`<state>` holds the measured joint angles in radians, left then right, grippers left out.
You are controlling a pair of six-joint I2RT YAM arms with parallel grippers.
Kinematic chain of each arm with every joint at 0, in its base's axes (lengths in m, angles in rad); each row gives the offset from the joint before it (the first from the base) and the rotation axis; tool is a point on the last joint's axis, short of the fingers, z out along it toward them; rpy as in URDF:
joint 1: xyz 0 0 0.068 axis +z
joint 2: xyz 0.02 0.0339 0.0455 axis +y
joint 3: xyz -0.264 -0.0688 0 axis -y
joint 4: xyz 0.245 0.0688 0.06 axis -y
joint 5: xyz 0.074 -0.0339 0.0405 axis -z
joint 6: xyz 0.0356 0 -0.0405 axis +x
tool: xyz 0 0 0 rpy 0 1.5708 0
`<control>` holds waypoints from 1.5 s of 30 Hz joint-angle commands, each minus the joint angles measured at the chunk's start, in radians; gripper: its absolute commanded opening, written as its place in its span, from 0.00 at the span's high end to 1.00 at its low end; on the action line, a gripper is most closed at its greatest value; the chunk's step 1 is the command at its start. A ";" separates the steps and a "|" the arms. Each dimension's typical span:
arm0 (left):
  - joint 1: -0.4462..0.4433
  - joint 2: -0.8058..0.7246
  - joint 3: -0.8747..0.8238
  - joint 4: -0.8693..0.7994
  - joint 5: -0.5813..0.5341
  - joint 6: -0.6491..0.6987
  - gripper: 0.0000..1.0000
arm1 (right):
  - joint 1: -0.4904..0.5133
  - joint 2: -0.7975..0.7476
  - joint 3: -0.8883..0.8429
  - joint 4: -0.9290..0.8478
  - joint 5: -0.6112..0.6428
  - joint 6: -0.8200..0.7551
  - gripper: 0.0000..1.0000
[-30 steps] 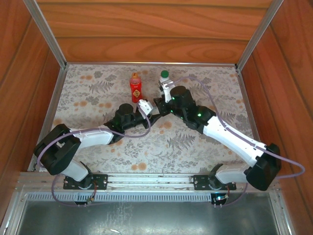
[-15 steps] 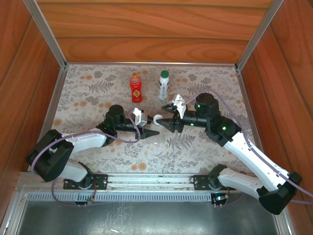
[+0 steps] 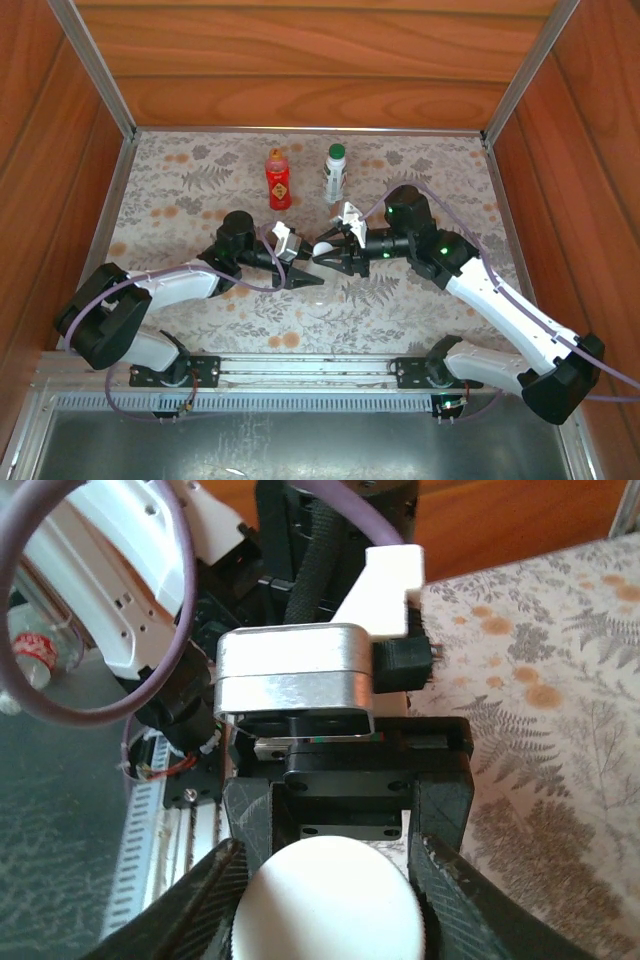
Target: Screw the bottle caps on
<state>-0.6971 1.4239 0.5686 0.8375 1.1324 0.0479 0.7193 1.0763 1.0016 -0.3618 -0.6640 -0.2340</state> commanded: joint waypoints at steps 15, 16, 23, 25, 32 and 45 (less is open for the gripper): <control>-0.002 0.031 0.044 0.024 -0.585 0.065 0.55 | 0.075 0.068 -0.041 0.171 0.778 0.273 0.99; -0.009 0.038 0.051 0.024 -0.643 0.066 0.55 | 0.085 0.084 -0.043 0.175 0.852 0.302 0.99; -0.025 0.049 0.048 0.024 -0.729 0.084 0.55 | 0.097 0.117 -0.026 0.173 1.012 0.385 0.98; -0.024 0.043 0.034 0.024 -0.723 0.093 0.55 | 0.097 0.110 -0.020 0.161 0.997 0.369 0.95; -0.021 0.027 0.001 0.023 -0.670 0.127 0.55 | 0.095 -0.084 -0.094 0.248 0.663 0.146 0.32; -0.018 0.052 0.016 0.023 -0.559 0.158 0.55 | 0.095 0.001 0.140 -0.121 0.688 0.115 0.24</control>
<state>-0.7204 1.4731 0.5701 0.8379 0.5377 0.1879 0.8173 1.0103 1.0954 -0.3496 -0.0257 -0.1066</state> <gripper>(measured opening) 0.526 0.764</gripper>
